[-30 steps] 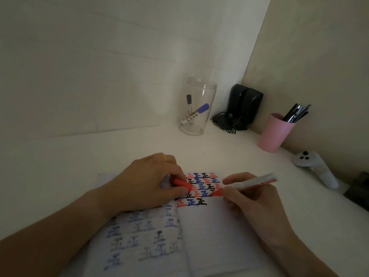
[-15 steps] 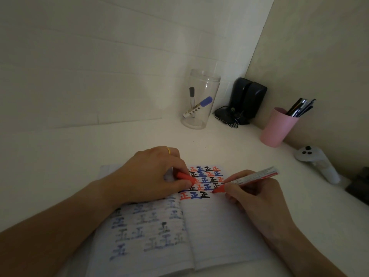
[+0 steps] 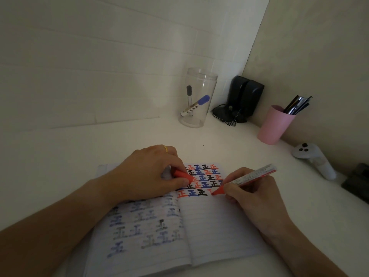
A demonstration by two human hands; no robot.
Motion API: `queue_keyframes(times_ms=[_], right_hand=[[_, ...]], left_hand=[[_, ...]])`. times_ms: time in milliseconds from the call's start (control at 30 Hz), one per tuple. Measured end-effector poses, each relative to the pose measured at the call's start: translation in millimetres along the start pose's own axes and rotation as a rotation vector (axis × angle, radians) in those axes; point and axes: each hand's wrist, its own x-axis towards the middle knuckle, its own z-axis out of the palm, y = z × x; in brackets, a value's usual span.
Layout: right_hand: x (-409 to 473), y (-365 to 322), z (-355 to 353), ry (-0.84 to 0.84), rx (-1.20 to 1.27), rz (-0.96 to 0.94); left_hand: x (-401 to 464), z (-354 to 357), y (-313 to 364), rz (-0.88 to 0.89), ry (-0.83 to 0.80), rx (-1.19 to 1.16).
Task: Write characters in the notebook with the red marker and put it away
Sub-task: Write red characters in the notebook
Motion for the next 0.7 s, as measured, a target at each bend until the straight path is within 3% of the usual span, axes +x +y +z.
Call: queue_keyframes(times_ms=[333, 700], right_hand=[[2.3, 4.6, -0.5, 0.050, -0.029, 0.006], [-1.6, -0.8, -0.3, -0.034, -0.018, -0.078]], left_hand=[[-0.1, -0.1, 0.2, 0.010, 0.001, 0.002], [-0.7, -0.3, 0.0, 0.009, -0.001, 0.005]])
